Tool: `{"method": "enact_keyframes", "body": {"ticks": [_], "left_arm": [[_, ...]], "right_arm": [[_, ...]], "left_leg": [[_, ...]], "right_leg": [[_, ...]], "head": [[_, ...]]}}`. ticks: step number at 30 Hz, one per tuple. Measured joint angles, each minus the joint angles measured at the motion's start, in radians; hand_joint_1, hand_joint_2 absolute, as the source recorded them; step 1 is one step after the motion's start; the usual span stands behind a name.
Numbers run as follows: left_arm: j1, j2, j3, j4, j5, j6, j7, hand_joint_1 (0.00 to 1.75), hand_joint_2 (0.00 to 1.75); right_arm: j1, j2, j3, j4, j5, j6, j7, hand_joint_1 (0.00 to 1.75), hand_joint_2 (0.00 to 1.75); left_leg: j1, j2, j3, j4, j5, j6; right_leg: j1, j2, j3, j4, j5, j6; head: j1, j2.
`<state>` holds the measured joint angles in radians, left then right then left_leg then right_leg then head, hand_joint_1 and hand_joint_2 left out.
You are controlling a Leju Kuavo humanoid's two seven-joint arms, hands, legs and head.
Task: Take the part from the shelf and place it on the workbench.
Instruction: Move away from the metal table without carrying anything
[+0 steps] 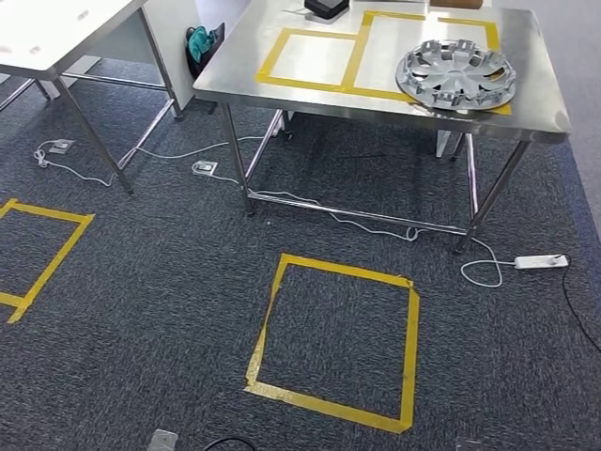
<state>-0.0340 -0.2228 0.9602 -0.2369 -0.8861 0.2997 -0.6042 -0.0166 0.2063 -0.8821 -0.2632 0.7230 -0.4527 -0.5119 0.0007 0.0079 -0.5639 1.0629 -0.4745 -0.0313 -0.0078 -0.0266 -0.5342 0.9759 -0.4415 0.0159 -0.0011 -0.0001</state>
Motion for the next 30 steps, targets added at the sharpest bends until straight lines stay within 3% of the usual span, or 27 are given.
{"method": "enact_keyframes", "body": {"ticks": [2, 6, 8, 10, 11, 12, 13, 15, 16, 18, 20, 22, 25, 26, 27, 28, 30], "left_arm": [[-0.004, -0.002, 0.0, 0.0, -0.003, -0.001, 0.002, 0.0, 0.0], [0.0, -0.001, 0.002, 0.0, -0.004, -0.008, 0.0, 0.0, 0.0], [-0.002, -0.002, 0.004, 0.0, -0.002, -0.005, -0.007, 0.0, 0.0], [-0.004, -0.005, 0.007, 0.0, 0.003, -0.001, -0.016, 0.0, 0.0], [-0.004, -0.006, 0.009, 0.0, 0.007, -0.001, -0.019, 0.0, 0.0], [-0.004, -0.007, 0.011, 0.0, 0.009, -0.001, -0.02, 0.0, 0.0], [-0.004, -0.007, 0.013, 0.0, 0.011, -0.001, -0.02, 0.0, 0.0], [-0.005, -0.009, 0.015, 0.0, 0.014, -0.001, -0.02, 0.0, 0.0], [-0.007, -0.01, 0.016, 0.0, 0.015, -0.001, -0.021, 0.0, 0.0], [-0.01, -0.012, 0.021, 0.0, 0.023, -0.004, -0.028, 0.0, 0.0], [-0.011, -0.011, 0.033, 0.0, 0.042, -0.014, -0.041, 0.0, 0.0], [-0.011, -0.008, 0.048, 0.0, 0.061, -0.031, -0.048, 0.0, 0.0], [-0.012, 0.001, 0.066, 0.0, 0.07, -0.05, -0.049, 0.0, 0.0], [-0.012, 0.003, 0.07, 0.0, 0.07, -0.053, -0.049, 0.0, 0.0], [-0.011, 0.005, 0.073, 0.0, 0.069, -0.055, -0.049, 0.0, 0.0], [-0.01, 0.006, 0.076, 0.0, 0.069, -0.056, -0.049, 0.0, 0.0], [-0.01, 0.008, 0.078, 0.0, 0.068, -0.055, -0.049, 0.0, 0.0]], "right_arm": [[-0.001, 0.0, -0.002, 0.0, 0.004, 0.001, 0.004, 0.0, 0.0], [-0.001, 0.0, -0.002, 0.0, 0.016, -0.002, 0.006, 0.0, 0.0], [-0.001, 0.0, -0.004, 0.0, 0.016, -0.003, 0.003, 0.0, 0.0], [0.0, -0.002, -0.009, 0.0, 0.013, -0.001, -0.001, 0.0, 0.0], [0.0, -0.003, -0.012, 0.0, 0.012, 0.001, -0.003, 0.0, 0.0], [0.0, -0.005, -0.015, 0.0, 0.011, 0.003, -0.003, 0.0, 0.0], [0.0, -0.006, -0.018, 0.0, 0.01, 0.004, -0.003, 0.0, 0.0], [-0.001, -0.009, -0.021, 0.0, 0.01, 0.005, -0.004, 0.0, 0.0], [-0.003, -0.01, -0.022, 0.0, 0.01, 0.006, -0.004, 0.0, 0.0], [-0.005, -0.011, -0.026, 0.0, 0.01, 0.006, -0.007, 0.0, 0.0], [-0.006, -0.01, -0.03, -0.001, 0.015, 0.007, -0.011, 0.0, 0.0], [-0.007, -0.009, -0.032, -0.001, 0.023, 0.004, -0.016, 0.0, 0.0], [-0.008, -0.006, -0.033, -0.001, 0.032, -0.005, -0.018, 0.0, 0.0], [-0.008, -0.005, -0.033, -0.001, 0.034, -0.007, -0.018, 0.0, 0.0], [-0.008, -0.003, -0.033, -0.001, 0.036, -0.008, -0.018, 0.0, 0.0], [-0.008, -0.002, -0.034, -0.001, 0.038, -0.008, -0.018, 0.0, 0.0], [-0.01, 0.0, -0.034, -0.001, 0.042, -0.007, -0.018, 0.0, 0.0]], "left_leg": [[-0.003, 0.012, 0.044, -0.091, 0.024, 0.011], [-0.004, 0.001, 0.037, -0.103, 0.03, 0.043], [-0.001, -0.005, 0.033, -0.104, 0.037, 0.055], [-0.002, -0.013, 0.027, -0.103, 0.04, 0.061], [-0.003, -0.018, 0.026, -0.103, 0.041, 0.062], [-0.003, -0.023, 0.025, -0.103, 0.042, 0.062], [-0.003, -0.029, 0.024, -0.102, 0.043, 0.061], [-0.004, -0.041, 0.024, -0.099, 0.044, 0.057], [-0.006, -0.046, 0.02, -0.094, 0.043, 0.053], [-0.009, -0.054, 0.01, -0.086, 0.045, 0.043], [-0.007, -0.061, 0.001, -0.083, 0.049, 0.031], [-0.005, -0.05, -0.015, -0.053, 0.026, 0.019], [-0.001, -0.026, -0.097, 0.122, -0.066, 0.004], [0.0, -0.024, -0.122, 0.175, -0.084, 0.002], [0.0, -0.022, -0.133, 0.199, -0.085, 0.001], [0.0, -0.02, -0.123, 0.183, -0.067, 0.001], [0.0, -0.001, -0.059, 0.066, -0.005, 0.005]], "right_leg": [[0.005, -0.006, -0.004, 0.004, 0.0, 0.01], [0.003, -0.007, -0.016, 0.018, -0.009, 0.032], [0.001, 0.01, -0.058, 0.11, -0.066, 0.041], [0.001, 0.021, -0.122, 0.255, -0.134, 0.045], [0.002, 0.022, -0.143, 0.303, -0.149, 0.045], [0.002, 0.023, -0.145, 0.312, -0.144, 0.044], [0.002, 0.024, -0.126, 0.28, -0.121, 0.042], [0.001, 0.037, -0.055, 0.146, -0.056, 0.037], [-0.001, 0.048, -0.022, 0.082, -0.038, 0.034], [-0.003, 0.062, 0.007, 0.026, -0.03, 0.028], [-0.002, 0.056, 0.004, 0.024, -0.028, 0.018], [-0.005, 0.045, 0.002, 0.021, -0.023, 0.006], [-0.004, 0.022, -0.001, 0.02, -0.02, -0.006], [-0.004, 0.014, -0.002, 0.02, -0.02, -0.006], [-0.004, 0.006, -0.003, 0.02, -0.02, -0.007], [-0.004, -0.001, -0.003, 0.02, -0.02, -0.007], [-0.003, -0.014, -0.002, 0.02, -0.02, -0.004]], "head": [[0.0, 0.0], [0.002, 0.0], [0.006, 0.0], [0.008, 0.0], [0.008, 0.0], [0.008, 0.0], [0.008, 0.0], [0.008, 0.0], [0.008, 0.0], [0.006, 0.0], [0.005, 0.0], [0.001, 0.0], [-0.007, 0.0], [-0.006, 0.0], [-0.007, 0.0], [-0.007, 0.0], [-0.007, 0.0]]}}
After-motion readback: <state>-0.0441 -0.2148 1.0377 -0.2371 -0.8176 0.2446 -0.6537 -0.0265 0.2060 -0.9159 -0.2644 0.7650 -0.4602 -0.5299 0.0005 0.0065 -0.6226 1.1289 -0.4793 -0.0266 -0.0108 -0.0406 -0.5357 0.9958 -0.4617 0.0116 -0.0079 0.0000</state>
